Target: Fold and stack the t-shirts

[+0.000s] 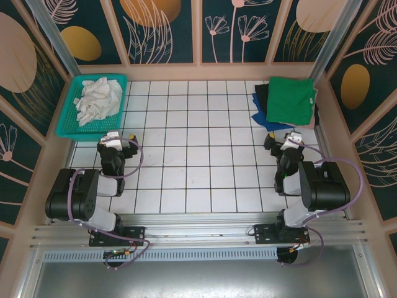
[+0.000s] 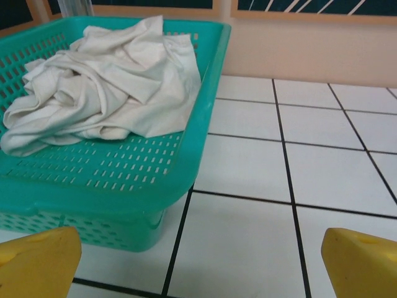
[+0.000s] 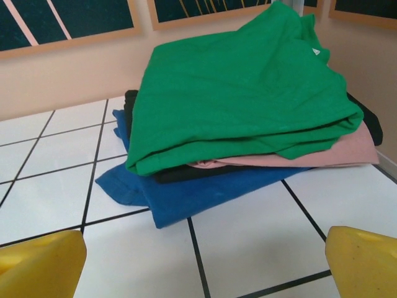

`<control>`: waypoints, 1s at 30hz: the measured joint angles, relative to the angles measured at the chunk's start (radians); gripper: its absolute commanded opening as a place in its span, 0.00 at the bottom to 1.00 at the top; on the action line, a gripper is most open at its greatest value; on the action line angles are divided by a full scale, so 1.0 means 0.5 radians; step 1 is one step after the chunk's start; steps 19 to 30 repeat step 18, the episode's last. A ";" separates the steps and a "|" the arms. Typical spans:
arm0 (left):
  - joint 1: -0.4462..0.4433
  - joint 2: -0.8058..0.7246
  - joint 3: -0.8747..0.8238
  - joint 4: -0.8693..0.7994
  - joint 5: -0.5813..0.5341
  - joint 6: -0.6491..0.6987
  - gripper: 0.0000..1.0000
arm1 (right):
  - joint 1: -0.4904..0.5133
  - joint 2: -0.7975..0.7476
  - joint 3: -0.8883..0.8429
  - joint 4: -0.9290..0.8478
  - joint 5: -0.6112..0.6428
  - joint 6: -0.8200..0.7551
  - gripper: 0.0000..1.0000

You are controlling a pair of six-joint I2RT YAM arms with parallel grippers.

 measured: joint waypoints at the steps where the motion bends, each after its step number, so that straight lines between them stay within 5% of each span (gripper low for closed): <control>1: 0.000 0.000 0.000 0.026 0.001 0.001 0.99 | 0.000 0.000 -0.001 0.013 0.001 0.002 0.99; 30: 0.000 -0.001 0.000 0.105 0.007 0.014 0.99 | 0.016 0.008 -0.010 0.089 -0.050 -0.021 0.99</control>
